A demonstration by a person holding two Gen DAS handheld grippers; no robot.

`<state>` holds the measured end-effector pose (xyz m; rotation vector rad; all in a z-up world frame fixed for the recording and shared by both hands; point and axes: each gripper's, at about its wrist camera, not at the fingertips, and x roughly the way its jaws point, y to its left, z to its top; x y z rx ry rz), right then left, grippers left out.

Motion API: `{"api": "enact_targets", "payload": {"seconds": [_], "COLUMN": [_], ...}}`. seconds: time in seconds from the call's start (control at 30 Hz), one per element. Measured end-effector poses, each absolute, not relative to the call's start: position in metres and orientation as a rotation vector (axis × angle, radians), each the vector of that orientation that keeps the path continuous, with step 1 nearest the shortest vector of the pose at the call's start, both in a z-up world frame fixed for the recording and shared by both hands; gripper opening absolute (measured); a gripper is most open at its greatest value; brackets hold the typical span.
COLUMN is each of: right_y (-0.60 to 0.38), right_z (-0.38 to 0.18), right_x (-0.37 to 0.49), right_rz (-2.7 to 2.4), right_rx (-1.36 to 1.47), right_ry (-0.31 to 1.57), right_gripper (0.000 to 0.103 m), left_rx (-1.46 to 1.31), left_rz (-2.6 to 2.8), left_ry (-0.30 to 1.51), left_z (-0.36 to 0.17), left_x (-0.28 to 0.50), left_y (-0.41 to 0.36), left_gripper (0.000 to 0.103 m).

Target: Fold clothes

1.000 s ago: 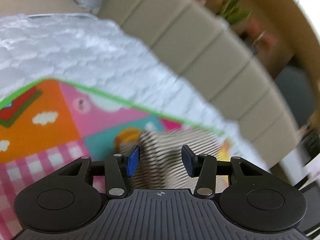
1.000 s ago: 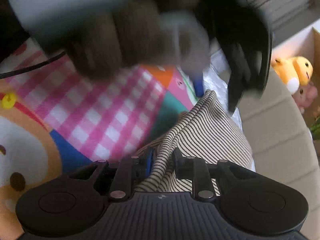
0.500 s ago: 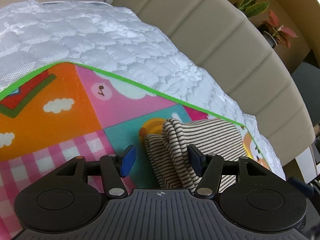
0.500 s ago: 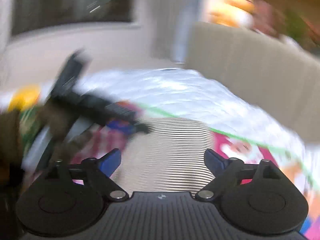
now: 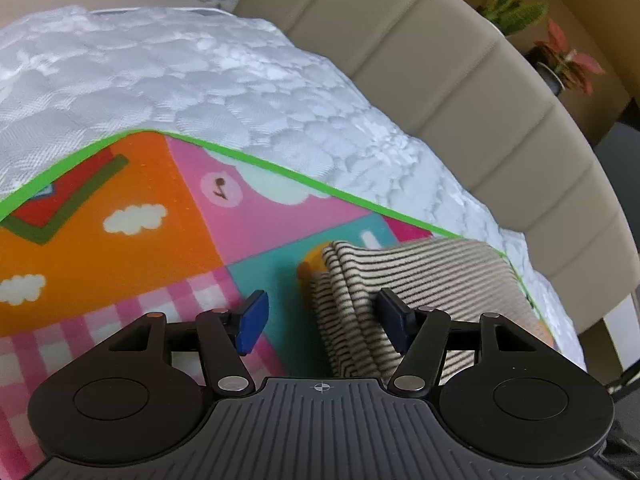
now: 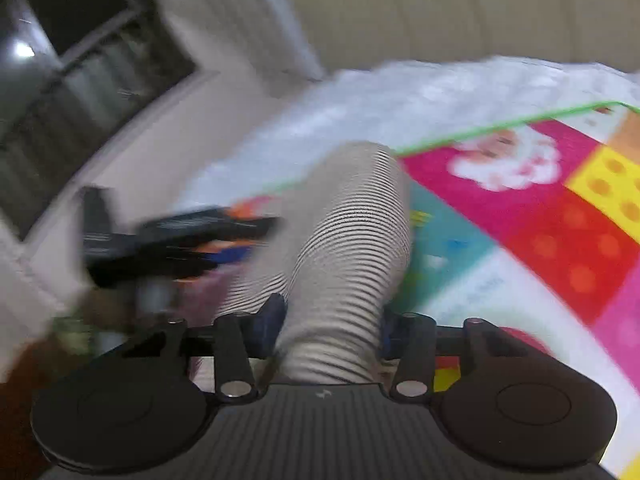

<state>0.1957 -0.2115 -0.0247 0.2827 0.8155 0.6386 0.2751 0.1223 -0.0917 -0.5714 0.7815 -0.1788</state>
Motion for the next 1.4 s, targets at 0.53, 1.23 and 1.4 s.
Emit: {"api": "enact_targets", "payload": {"seconds": [0.53, 1.23, 1.4], "right_y": [-0.22, -0.208, -0.189], "right_z": [-0.007, -0.06, -0.052], "right_x": [0.23, 0.306, 0.299], "right_rz": [0.514, 0.377, 0.35], "right_rx": [0.298, 0.355, 0.237], "right_ry": [0.776, 0.836, 0.801], "right_gripper": [0.085, 0.05, 0.05], "left_rx": [-0.558, -0.519, -0.547], "left_rz": [-0.201, -0.243, -0.338], "left_ry": [0.795, 0.763, 0.757], "left_z": [-0.092, -0.091, -0.067], "left_x": [0.275, 0.282, 0.265], "left_y": [0.12, 0.113, 0.116], "left_gripper": [0.07, 0.069, 0.079]}}
